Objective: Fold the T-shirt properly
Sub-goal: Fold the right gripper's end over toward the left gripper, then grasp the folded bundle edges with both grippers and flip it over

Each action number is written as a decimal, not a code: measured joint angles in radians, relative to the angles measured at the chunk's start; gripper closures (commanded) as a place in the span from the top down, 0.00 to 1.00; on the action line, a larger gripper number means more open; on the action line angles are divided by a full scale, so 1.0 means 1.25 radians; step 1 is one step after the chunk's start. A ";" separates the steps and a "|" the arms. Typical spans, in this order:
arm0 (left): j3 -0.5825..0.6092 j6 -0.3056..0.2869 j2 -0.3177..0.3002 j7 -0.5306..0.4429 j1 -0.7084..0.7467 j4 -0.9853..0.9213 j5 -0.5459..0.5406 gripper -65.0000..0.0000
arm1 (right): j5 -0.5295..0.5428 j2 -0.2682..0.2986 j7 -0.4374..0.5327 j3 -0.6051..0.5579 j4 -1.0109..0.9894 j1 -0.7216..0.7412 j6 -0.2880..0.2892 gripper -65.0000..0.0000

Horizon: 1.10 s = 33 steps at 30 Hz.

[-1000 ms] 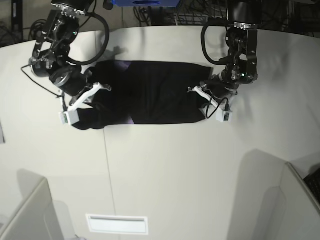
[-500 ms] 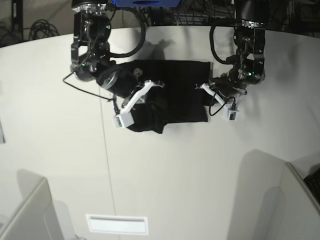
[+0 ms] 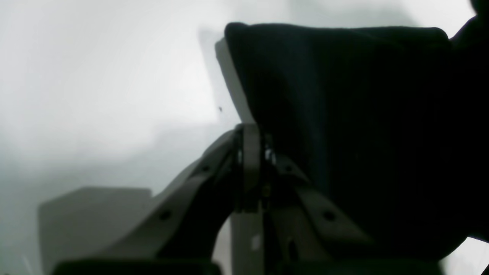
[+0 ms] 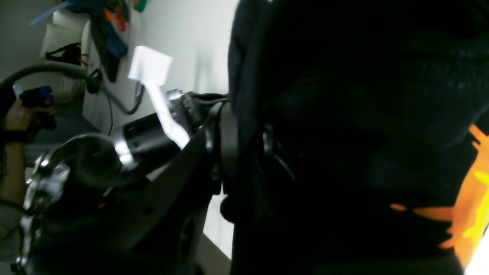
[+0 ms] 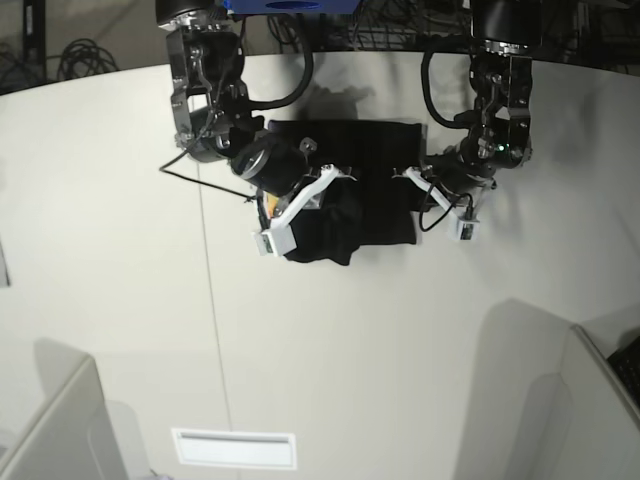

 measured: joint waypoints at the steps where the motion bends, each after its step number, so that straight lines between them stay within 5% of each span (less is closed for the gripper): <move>1: 0.001 0.000 -0.006 0.004 0.000 0.005 0.001 0.00 | 0.002 -0.001 0.023 0.000 -0.014 0.000 0.001 0.00; 15: -0.157 0.003 -0.104 0.031 0.125 0.077 0.013 0.00 | -0.005 0.017 0.098 -0.090 -0.088 0.023 -0.001 0.00; 17: -0.180 -0.031 -0.128 0.029 0.151 0.077 0.013 0.00 | -0.005 0.017 0.097 -0.092 -0.095 0.026 -0.001 0.00; 20: -0.250 -0.087 -0.125 0.029 0.186 0.072 0.013 0.00 | -0.005 0.017 0.098 -0.092 -0.095 0.027 -0.001 0.00; 33: -0.305 -0.093 -0.142 0.032 0.235 0.075 0.016 0.00 | -0.002 0.016 0.098 -0.126 -0.122 0.048 -0.002 0.00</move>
